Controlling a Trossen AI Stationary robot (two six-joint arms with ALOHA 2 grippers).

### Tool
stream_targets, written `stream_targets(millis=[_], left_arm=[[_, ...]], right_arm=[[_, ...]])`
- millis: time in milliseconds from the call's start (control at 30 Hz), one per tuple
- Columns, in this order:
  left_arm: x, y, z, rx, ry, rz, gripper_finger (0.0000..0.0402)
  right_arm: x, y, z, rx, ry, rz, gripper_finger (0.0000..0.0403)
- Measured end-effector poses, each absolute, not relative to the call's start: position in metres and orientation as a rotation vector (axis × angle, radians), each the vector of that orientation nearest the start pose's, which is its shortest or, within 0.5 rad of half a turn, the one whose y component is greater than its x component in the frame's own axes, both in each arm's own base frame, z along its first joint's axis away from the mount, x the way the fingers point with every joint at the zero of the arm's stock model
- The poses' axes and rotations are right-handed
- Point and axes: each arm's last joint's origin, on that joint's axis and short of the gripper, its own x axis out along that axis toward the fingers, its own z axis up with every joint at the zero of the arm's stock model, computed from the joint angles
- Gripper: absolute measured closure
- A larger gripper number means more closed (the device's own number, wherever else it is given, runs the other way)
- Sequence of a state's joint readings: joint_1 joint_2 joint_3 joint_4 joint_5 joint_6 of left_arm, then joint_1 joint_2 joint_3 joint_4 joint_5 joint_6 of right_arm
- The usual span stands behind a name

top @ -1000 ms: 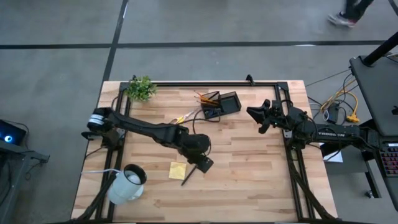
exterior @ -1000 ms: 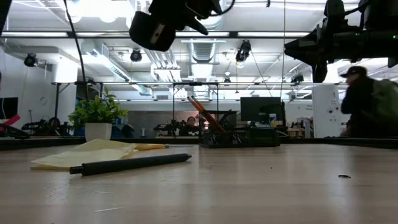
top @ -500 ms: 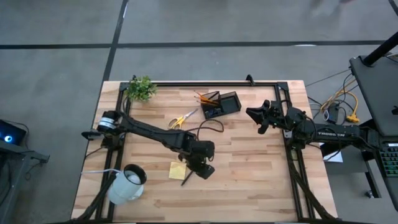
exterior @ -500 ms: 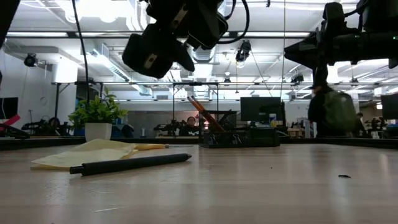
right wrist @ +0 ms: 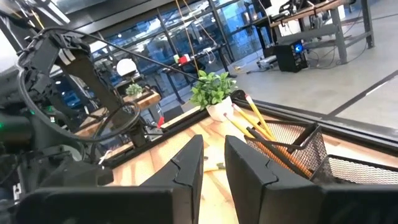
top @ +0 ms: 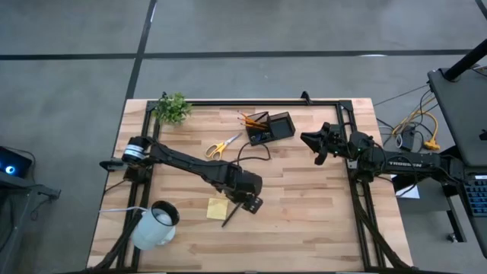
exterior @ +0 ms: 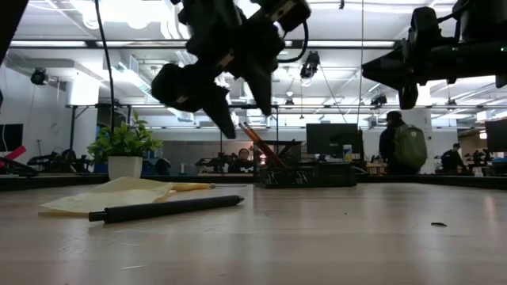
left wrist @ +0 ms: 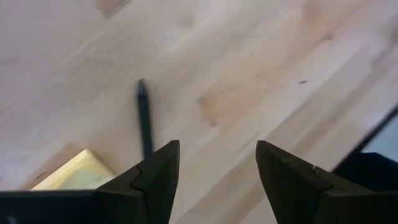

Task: Pick and place office supplies into organizer
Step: Put the pen into the desk organizer

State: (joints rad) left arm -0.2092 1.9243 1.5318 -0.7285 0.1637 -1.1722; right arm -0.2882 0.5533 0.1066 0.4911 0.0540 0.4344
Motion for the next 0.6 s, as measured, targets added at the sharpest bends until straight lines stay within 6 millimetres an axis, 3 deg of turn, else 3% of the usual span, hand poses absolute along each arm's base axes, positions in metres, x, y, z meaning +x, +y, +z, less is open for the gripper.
stream_targets(millis=[300,600], left_arm=[[0.393,-0.094,0.197,-1.005,1.352,0.373,0.0205],[0.396,-0.097,0.178,-0.982,1.397,0.413,0.0205]], right_arm=[[0.133,-0.041,0.194,0.425,-0.108,-0.330,0.0346],[0.133,-0.041,0.192,0.427,-0.093,-0.334,0.0346]])
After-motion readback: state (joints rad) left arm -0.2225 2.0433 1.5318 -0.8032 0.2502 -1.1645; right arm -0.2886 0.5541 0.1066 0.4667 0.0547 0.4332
